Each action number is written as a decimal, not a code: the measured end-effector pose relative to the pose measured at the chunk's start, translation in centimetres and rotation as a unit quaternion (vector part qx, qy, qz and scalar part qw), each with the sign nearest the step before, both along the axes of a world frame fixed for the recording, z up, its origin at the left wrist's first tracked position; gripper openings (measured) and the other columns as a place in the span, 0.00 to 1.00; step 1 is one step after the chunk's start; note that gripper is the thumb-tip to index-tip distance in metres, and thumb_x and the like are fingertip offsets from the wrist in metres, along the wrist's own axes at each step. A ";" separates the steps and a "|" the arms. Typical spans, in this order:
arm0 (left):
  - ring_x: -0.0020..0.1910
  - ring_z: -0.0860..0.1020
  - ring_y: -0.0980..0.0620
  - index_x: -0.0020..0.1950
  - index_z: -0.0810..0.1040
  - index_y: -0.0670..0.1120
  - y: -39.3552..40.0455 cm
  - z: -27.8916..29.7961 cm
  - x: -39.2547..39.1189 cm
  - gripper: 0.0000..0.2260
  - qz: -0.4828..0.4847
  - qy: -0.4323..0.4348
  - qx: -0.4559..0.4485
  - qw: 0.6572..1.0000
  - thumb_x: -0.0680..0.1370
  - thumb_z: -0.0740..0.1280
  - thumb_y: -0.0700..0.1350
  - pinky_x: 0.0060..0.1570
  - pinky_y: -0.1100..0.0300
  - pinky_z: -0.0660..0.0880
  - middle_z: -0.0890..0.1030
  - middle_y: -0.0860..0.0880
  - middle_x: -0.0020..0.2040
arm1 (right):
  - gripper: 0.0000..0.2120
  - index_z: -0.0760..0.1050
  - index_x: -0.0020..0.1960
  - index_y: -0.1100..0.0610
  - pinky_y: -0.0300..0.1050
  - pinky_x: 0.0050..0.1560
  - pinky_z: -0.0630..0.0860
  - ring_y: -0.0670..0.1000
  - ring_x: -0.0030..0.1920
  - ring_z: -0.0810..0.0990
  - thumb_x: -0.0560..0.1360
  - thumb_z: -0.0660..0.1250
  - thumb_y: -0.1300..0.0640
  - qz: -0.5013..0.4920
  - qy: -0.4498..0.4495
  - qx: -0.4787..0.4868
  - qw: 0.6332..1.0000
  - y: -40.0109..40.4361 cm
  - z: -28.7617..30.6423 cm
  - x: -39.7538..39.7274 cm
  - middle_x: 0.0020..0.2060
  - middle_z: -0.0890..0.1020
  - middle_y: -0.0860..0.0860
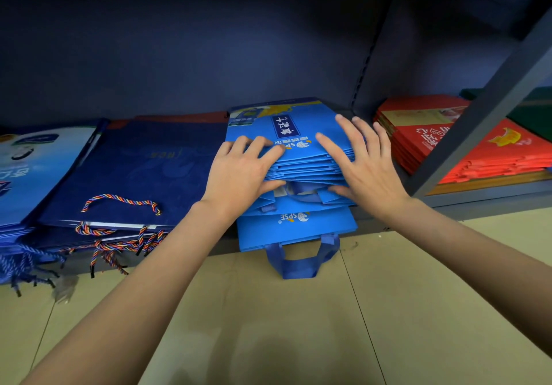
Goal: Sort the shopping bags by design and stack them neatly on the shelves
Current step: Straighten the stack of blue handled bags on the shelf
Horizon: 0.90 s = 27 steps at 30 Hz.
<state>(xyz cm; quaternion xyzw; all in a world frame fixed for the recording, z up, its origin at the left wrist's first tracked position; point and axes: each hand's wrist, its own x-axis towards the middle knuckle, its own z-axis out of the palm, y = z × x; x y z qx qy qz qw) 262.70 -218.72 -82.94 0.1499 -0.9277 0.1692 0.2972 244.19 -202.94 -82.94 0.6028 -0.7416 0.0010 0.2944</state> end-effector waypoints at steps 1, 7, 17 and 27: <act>0.42 0.78 0.44 0.57 0.78 0.48 0.0 0.1 0.0 0.24 0.004 -0.003 0.003 1.000 0.66 0.73 0.60 0.41 0.54 0.74 0.80 0.48 0.49 | 0.51 0.58 0.73 0.52 0.64 0.67 0.60 0.64 0.67 0.64 0.57 0.80 0.46 0.005 0.000 -0.018 1.000 -0.1 0.1 0.0 0.70 0.63 0.62; 0.43 0.79 0.44 0.57 0.79 0.46 1.1 -0.7 0.3 0.28 0.023 0.002 0.028 0.999 0.62 0.77 0.58 0.43 0.55 0.74 0.80 0.48 0.51 | 0.39 0.66 0.62 0.55 0.55 0.53 0.61 0.59 0.55 0.66 0.54 0.79 0.58 0.017 -0.043 -0.095 0.994 -0.6 -1.3 0.5 0.59 0.67 0.56; 0.54 0.71 0.45 0.64 0.67 0.49 2.2 -3.6 1.5 0.42 0.070 -0.038 -0.008 0.997 0.56 0.79 0.59 0.52 0.50 0.63 0.77 0.46 0.61 | 0.42 0.67 0.62 0.55 0.56 0.54 0.61 0.59 0.56 0.66 0.52 0.82 0.53 0.023 -0.041 -0.042 0.998 0.1 -2.5 0.9 0.60 0.66 0.57; 0.50 0.71 0.45 0.61 0.73 0.48 1.1 -3.0 1.4 0.38 0.047 -0.015 0.050 0.998 0.55 0.80 0.58 0.46 0.52 0.72 0.78 0.47 0.54 | 0.49 0.62 0.69 0.53 0.65 0.65 0.62 0.62 0.66 0.62 0.54 0.81 0.44 0.008 -0.107 -0.009 0.994 1.3 -2.0 0.6 0.67 0.63 0.60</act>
